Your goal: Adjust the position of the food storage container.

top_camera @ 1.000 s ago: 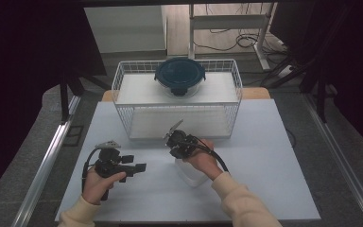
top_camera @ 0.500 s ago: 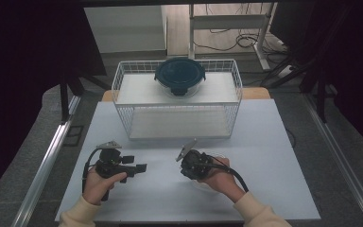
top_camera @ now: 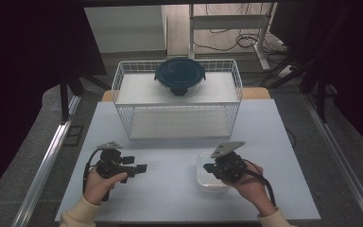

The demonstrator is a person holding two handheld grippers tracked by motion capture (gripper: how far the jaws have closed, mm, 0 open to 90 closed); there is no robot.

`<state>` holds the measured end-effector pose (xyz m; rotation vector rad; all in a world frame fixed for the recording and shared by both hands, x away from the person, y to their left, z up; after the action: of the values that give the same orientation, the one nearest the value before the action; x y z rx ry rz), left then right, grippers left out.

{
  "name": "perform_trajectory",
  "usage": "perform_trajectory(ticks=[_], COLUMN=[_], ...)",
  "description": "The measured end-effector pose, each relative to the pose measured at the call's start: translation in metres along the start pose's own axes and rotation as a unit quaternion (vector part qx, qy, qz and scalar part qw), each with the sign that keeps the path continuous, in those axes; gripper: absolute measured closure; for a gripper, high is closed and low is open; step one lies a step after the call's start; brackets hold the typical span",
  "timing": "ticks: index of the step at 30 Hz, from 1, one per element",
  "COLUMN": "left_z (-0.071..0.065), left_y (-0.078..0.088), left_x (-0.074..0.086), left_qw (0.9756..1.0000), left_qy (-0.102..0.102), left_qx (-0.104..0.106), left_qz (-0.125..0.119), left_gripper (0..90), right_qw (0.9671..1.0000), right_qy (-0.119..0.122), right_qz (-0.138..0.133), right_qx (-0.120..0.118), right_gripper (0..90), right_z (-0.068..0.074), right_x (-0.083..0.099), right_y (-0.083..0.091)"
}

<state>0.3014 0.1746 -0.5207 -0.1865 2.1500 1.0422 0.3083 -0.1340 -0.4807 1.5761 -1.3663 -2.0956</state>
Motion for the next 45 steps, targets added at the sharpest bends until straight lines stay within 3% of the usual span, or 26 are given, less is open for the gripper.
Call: perform_trajectory(ticks=[4, 7, 11, 14, 23, 27, 45], left_z=[-0.001, 0.0, 0.0, 0.001, 0.0, 0.0, 0.0], left_y=[0.0, -0.002, -0.003, -0.002, -0.001, -0.001, 0.0], left_x=[0.0, 0.001, 0.001, 0.001, 0.0, 0.0, -0.001], left_qw=[1.0, 1.0, 1.0, 1.0, 1.0, 1.0, 1.0], left_qy=[-0.001, 0.003, 0.0, 0.002, 0.002, 0.004, 0.003], left_qx=[-0.001, -0.001, 0.0, -0.003, 0.005, 0.004, 0.003], left_qz=[-0.001, 0.001, 0.002, -0.001, -0.003, -0.004, -0.004], left_gripper=[23.4, 23.5, 23.6, 23.6, 23.6, 23.6, 23.5], right_qw=[0.9984, 0.995, 0.9901, 0.988, 0.9908, 0.9916, 0.9971], right_qy=[-0.038, -0.075, -0.114, -0.13, -0.114, -0.114, -0.069], right_qz=[-0.007, -0.002, 0.012, 0.027, 0.048, 0.042, 0.033], right_qx=[0.041, 0.067, 0.081, 0.079, 0.056, 0.043, 0.009], right_gripper=[89.3, 89.3, 89.3, 89.3, 89.3, 89.3, 89.3], right_z=[-0.028, -0.046, -0.064, -0.067, -0.055, -0.05, -0.018], right_x=[0.021, 0.039, 0.062, 0.072, 0.072, 0.068, 0.036], right_y=[0.018, 0.025, 0.023, 0.017, -0.001, -0.006, -0.038])
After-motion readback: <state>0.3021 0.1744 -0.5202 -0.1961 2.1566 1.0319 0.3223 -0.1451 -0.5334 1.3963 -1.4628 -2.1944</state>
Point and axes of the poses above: each handheld gripper's, and its own axes: y roughly backward along the jaws, x roughly out of its underside, z roughly to its left, the point moved 6 cm from there along -y, roughly forward along the jaws, and after that the axes turned 1 degree about -y, right-handed, at the moved point
